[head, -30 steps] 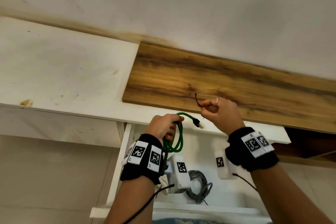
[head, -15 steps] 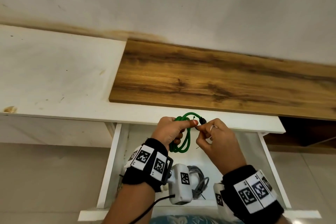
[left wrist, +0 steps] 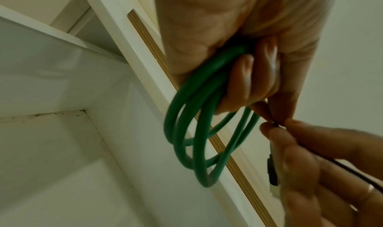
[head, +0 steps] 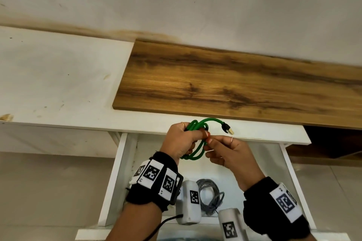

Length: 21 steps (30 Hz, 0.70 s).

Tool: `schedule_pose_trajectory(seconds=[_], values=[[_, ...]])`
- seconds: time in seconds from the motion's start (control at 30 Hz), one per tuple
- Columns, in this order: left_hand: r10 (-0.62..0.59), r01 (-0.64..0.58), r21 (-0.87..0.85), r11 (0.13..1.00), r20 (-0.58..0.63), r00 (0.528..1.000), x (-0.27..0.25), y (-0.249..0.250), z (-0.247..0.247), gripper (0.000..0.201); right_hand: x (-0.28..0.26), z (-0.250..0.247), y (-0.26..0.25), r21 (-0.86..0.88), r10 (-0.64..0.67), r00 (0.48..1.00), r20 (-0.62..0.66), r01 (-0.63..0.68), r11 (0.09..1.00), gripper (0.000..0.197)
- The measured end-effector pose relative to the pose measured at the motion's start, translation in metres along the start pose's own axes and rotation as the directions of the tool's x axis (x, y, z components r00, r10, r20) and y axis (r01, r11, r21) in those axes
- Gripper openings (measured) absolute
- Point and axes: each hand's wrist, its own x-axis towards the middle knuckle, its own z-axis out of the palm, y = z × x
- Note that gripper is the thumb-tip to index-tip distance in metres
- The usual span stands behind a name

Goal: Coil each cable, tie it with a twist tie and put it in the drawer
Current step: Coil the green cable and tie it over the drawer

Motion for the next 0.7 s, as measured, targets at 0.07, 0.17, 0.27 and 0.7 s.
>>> schedule_pose_trajectory(seconds=[0.07,0.17,0.27,0.7], values=[[0.016,-0.015,-0.039,0.999,0.029,0.999,-0.002,0.001,0.002,0.014,0.0,0.0,-0.002,0.111,0.071,0.998,-0.003,-0.07,0.991,0.01],[0.039,-0.034,-0.065,0.997,0.071,0.997,-0.003,0.002,0.004,0.013,0.0,-0.001,-0.003,0.242,0.155,0.988,0.01,-0.152,0.958,0.007],[0.073,-0.068,-0.05,0.996,0.123,0.99,-0.005,0.002,0.007,0.012,0.001,-0.001,-0.002,0.331,0.182,0.983,0.014,-0.176,0.927,0.003],[0.102,-0.085,-0.092,0.992,0.2,0.975,-0.011,0.007,0.019,0.02,0.004,0.007,0.007,0.281,0.15,0.975,-0.163,-0.1,0.955,0.005]])
